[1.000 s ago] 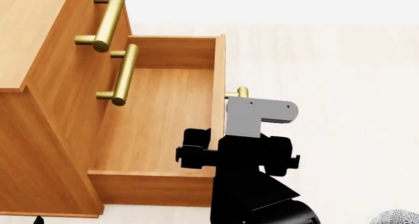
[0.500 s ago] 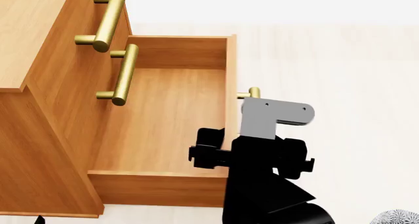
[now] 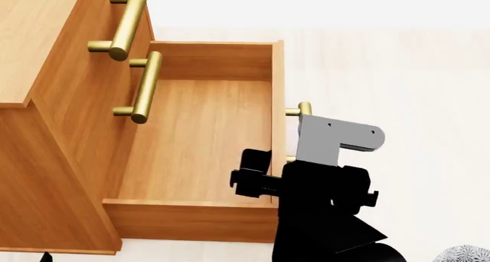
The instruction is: Put the bowl in the bottom drawer of the cabinet and close it.
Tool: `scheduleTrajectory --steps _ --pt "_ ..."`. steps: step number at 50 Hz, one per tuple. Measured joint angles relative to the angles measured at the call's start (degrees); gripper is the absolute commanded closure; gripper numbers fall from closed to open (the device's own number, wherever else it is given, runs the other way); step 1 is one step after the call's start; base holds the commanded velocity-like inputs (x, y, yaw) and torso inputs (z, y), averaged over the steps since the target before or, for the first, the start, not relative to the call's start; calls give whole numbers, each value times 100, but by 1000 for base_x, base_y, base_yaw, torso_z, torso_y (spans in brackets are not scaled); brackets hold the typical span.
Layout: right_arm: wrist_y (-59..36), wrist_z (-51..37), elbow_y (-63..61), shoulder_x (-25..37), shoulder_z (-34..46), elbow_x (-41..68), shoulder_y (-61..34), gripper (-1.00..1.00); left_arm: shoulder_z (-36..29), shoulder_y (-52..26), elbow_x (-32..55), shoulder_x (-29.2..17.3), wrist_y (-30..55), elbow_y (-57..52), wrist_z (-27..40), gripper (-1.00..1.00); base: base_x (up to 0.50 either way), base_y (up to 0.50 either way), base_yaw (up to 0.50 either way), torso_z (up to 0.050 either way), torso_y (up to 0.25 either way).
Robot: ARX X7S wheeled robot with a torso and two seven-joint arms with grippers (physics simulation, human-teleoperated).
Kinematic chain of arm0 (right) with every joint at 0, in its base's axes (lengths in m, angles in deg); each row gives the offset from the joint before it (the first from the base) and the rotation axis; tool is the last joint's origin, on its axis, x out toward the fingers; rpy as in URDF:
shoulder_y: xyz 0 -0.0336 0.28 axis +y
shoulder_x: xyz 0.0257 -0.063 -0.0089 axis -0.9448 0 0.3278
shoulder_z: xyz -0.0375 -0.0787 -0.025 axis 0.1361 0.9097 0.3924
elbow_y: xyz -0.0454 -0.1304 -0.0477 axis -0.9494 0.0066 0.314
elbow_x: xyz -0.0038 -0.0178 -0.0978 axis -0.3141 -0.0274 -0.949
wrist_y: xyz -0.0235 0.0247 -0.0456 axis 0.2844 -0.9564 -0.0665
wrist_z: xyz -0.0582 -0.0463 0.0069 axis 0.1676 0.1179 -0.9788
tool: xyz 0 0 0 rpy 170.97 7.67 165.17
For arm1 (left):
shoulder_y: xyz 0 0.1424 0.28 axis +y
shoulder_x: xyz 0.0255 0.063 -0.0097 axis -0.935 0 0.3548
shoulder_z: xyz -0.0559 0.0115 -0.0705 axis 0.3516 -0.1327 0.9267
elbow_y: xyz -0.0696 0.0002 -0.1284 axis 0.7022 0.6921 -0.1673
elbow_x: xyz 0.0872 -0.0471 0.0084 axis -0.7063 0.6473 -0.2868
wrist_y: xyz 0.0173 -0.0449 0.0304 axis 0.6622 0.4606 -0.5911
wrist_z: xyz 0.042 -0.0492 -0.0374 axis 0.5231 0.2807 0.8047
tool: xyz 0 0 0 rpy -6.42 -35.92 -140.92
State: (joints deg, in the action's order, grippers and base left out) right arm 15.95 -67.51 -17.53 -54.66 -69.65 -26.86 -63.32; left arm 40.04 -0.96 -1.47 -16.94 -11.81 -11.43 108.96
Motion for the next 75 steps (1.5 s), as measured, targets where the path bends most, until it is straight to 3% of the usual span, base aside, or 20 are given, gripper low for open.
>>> scheduleTrajectory --steps 47,75 --pt "-277 -192 -412 75 115 -101 -263 -100 -13 1 51 -88 -95 33 69 -100 0 0 0 0 1" --pt "-773 -749 -1732 564 -322 383 -34 -100 -23 18 81 -148 -118 12 129 -100 0 0 0 0 0"
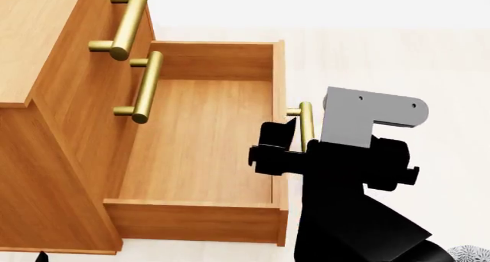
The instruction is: Put the bowl in the bottom drawer of the cabinet and close it.
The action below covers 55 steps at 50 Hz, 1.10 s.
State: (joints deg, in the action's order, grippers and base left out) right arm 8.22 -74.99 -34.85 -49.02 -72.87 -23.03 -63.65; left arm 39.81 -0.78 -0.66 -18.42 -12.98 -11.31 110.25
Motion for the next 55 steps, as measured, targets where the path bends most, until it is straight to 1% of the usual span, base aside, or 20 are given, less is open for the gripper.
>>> scheduleTrajectory --steps 14,37,46,55 --pt "18 -198 -909 529 -682 504 766 -100 -35 -5 -6 -12 -42 44 -3 -100 0 0 0 0 0" --pt "334 -151 -2599 1692 -2741 1861 3107 -100 -4 5 53 -60 -72 25 52 -100 0 0 0 0 0" --pt "496 -55 -3021 1935 -3606 2204 4103 -100 14 15 79 -93 -56 -28 94 -100 0 0 0 0 0" --pt "681 121 -3230 1948 -4262 2395 4868 -100 18 11 106 -121 -31 -72 134 -100 0 0 0 0 0"
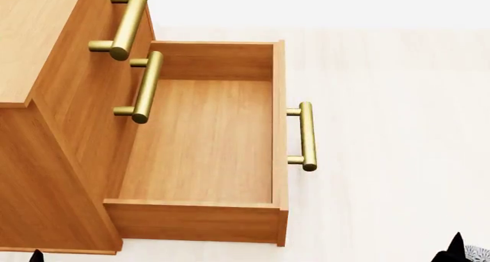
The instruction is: Put the bowl in the bottom drawer of the cabinet and close it.
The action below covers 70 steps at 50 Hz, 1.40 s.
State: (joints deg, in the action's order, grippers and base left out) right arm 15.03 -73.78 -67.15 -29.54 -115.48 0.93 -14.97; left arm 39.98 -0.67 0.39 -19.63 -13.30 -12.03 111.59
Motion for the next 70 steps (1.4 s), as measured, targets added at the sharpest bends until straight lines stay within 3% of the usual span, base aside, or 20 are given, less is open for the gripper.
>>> scheduleTrajectory --steps 24,46,70 --pt "679 528 99 -684 -972 716 849 -100 3 23 24 -57 -28 -31 48 -100 0 0 0 0 0" --pt "937 604 4 -893 -1685 905 1472 -100 -21 13 26 -83 -78 24 62 -100 0 0 0 0 0" --pt "1068 934 150 -1182 -1822 587 1758 -100 -51 -2 39 -104 -120 78 84 -100 0 0 0 0 0"
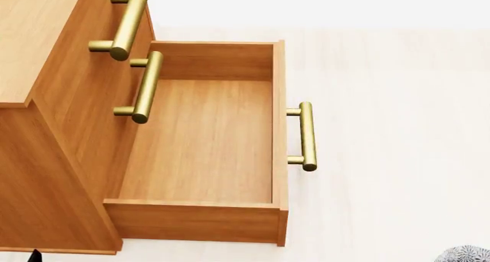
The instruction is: Put the bowl in the bottom drawer of the cabinet and close it.
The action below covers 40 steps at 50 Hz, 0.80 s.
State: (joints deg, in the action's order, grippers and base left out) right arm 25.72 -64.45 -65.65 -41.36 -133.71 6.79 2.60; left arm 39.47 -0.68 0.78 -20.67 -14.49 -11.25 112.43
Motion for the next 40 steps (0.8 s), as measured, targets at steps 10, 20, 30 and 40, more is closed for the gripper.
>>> scheduleTrajectory --steps 10,20,30,40 --pt "59 210 205 -116 139 -182 -79 -100 -1 -8 15 -16 -12 10 14 -100 0 0 0 0 0" --pt "139 414 446 -248 233 -186 -182 -100 -9 -11 21 -32 -25 9 25 -100 0 0 0 0 0" --pt "214 598 700 -370 317 -165 -287 -100 -17 -3 27 -51 -28 -8 47 -100 0 0 0 0 0" --pt "306 787 995 -484 395 -139 -434 -100 -22 -1 31 -67 -44 -1 58 -100 0 0 0 0 0"
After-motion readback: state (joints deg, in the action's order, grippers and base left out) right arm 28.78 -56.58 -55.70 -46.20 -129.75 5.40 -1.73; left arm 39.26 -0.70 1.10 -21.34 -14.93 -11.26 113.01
